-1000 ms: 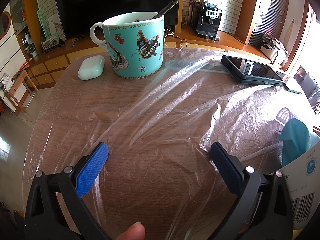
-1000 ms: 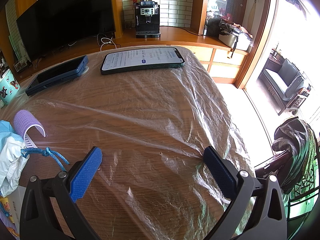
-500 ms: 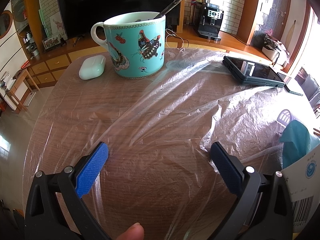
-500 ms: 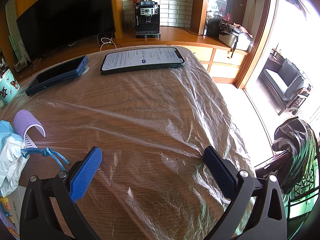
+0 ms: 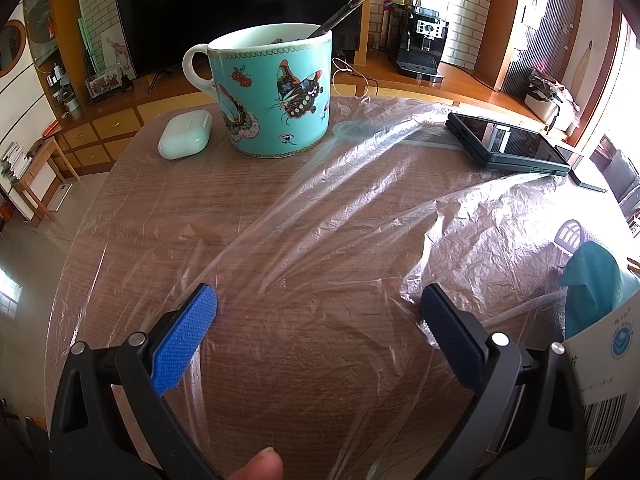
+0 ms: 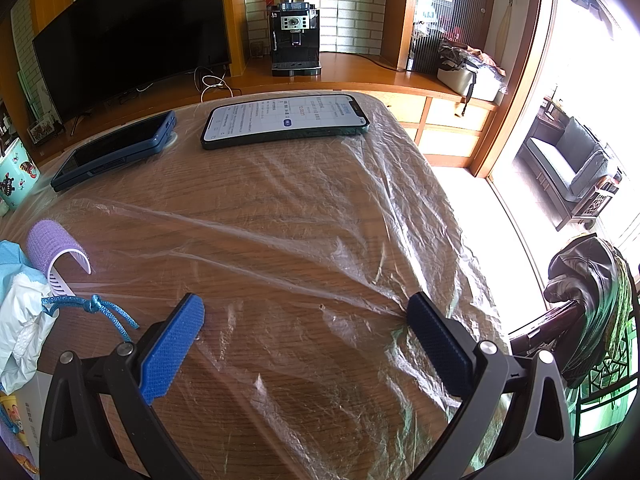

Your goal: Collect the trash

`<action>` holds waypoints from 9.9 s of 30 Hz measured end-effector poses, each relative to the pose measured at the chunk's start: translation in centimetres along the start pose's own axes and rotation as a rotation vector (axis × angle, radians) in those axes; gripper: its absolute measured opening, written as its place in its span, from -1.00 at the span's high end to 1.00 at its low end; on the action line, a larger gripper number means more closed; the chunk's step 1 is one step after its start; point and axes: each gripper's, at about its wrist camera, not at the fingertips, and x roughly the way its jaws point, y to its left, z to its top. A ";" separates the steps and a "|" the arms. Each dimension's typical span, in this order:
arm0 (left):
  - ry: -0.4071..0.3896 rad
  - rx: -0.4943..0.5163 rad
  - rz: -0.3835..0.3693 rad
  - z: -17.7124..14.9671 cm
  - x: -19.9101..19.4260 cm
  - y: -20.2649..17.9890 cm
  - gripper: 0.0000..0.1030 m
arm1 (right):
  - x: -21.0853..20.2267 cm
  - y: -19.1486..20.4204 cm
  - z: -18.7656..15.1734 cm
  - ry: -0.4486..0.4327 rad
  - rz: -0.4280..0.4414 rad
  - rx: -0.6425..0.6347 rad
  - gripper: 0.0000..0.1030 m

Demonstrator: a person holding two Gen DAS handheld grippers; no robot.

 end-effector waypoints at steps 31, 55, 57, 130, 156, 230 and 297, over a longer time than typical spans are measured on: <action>0.004 -0.013 0.007 0.7 0.6 0.4 -0.97 | 1.3 0.2 1.8 -0.002 -0.027 0.039 -0.93; 0.003 -0.008 0.006 2.4 1.7 0.2 -0.97 | 2.4 -0.2 2.6 -0.005 -0.009 0.010 -0.93; 0.011 0.003 -0.002 2.7 1.9 0.4 -0.97 | 2.3 -0.2 2.5 -0.005 -0.001 0.004 -0.93; -0.152 0.261 -0.478 -4.5 -11.6 -2.4 -0.19 | -7.0 14.5 1.9 -0.047 0.541 -0.315 0.07; -0.212 0.238 -0.517 -6.8 -15.6 -5.2 -0.19 | -14.9 10.7 1.1 -0.243 0.576 -0.243 0.07; -0.047 0.307 -0.412 -24.2 -20.8 -5.9 -0.16 | -23.5 4.4 -24.2 -0.074 0.716 -0.279 0.08; -0.217 0.247 -0.337 -20.4 -19.9 -6.1 -0.97 | -24.7 5.9 -21.1 -0.374 0.180 -0.321 -0.93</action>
